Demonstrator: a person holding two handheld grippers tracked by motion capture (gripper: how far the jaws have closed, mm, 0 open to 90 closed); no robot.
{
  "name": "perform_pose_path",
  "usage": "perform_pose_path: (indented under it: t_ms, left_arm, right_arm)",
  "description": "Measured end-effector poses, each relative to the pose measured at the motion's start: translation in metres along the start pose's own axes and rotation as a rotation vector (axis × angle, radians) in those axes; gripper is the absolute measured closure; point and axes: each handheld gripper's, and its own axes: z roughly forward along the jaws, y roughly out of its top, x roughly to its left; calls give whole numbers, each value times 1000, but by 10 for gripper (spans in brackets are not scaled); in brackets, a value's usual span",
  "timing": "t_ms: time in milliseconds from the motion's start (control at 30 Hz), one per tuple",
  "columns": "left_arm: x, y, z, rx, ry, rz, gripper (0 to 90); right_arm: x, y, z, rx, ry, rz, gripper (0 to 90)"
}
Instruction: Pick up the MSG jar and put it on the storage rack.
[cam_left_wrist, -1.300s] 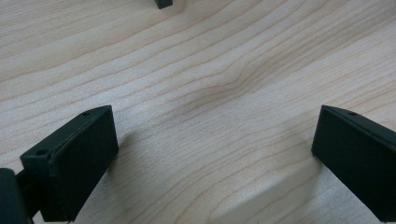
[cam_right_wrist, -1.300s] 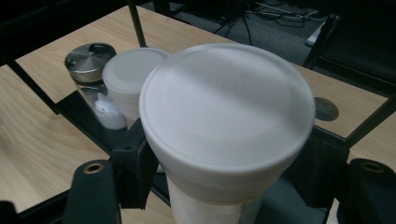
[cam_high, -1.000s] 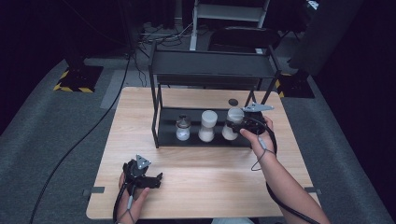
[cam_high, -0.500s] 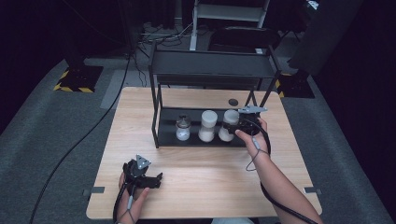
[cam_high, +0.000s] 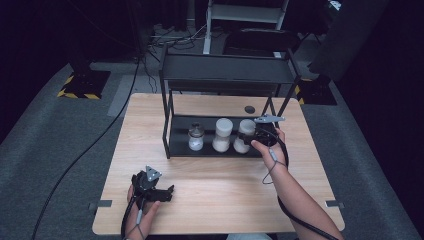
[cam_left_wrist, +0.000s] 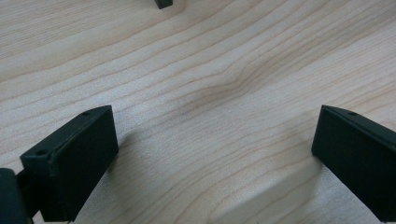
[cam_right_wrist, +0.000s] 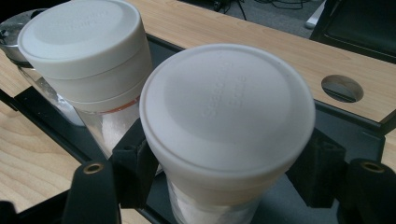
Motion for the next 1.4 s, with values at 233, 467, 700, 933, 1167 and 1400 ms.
perform_pose_path:
  t_ms: [233,467,700,933,1167,1400]
  left_arm:
    - [0,0,0,0,0,0,0]
    - [0,0,0,0,1,-1,0]
    - [0,0,0,0,1,-1,0]
    - [0,0,0,1,1,-1,0]
    - [0,0,0,0,1,-1,0]
    - [0,0,0,0,1,-1,0]
  right_arm:
    - [-5,-2,0,-21,21,19,281]
    - [-6,4,-17,-54,18,17,162]
    - [-4,11,-42,-79,31,-10,117]
    - [2,11,-62,-92,55,-27,107]
    - [10,8,-78,-95,77,-50,103]
    - [18,2,-93,-101,80,-73,100]
